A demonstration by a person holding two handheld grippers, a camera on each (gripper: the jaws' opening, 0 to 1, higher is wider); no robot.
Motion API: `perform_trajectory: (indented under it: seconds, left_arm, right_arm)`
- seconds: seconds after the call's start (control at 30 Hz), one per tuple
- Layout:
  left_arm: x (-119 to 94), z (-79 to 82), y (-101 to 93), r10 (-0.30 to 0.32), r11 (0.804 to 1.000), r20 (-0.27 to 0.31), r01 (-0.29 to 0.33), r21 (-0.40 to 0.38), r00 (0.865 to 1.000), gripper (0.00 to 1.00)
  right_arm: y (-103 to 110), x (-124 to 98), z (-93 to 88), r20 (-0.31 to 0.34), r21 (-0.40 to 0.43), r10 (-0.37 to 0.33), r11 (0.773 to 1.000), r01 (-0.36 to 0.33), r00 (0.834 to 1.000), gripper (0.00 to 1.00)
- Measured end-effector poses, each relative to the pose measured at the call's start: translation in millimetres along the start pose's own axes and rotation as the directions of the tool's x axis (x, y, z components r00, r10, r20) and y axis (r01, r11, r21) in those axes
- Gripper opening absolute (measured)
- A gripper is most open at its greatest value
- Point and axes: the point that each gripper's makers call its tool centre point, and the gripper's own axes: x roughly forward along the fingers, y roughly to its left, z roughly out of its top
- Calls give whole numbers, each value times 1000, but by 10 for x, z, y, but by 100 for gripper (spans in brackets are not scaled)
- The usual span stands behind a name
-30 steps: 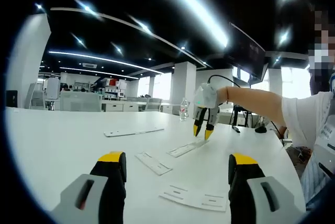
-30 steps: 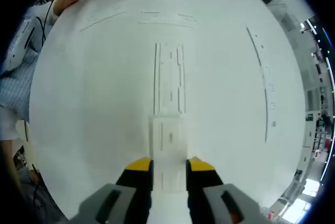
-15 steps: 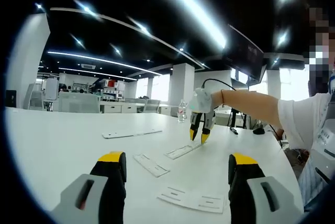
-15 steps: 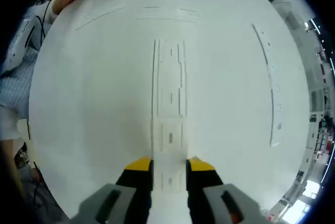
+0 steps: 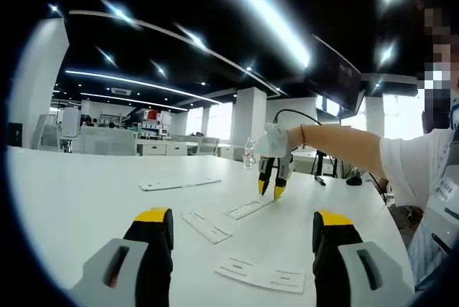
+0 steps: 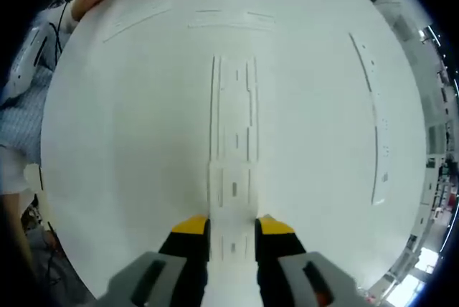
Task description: Locate the socket holder cover, grip the socket holder cover, clip it into the socket holder slot.
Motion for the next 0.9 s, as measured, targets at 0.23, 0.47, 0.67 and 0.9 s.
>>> perform_trajectory:
  seconds: [0.23,0.47,0.67,0.9]
  left_arm:
    - [1,13,-41,-11,1000,1,11,-2,1000,79]
    - [-4,27,-30,-6,1000,5,6,-2,1000,79]
    - [-8,19,-41,-8,1000,1,8,-3,1000,79]
    - [-20,30,-37,-6,1000,4,6,0,1000,79]
  right_arm:
    - [-14,-28,3,1,5,-2,1000,2,1000,25]
    - [-15,-22,6,-4,12,8,1000,-8,1000,25]
    - [-29,-20,17,1,16,13,1000,-13,1000,25]
    - [-30,-18,40,-9,19,25,1000,-25,1000,25]
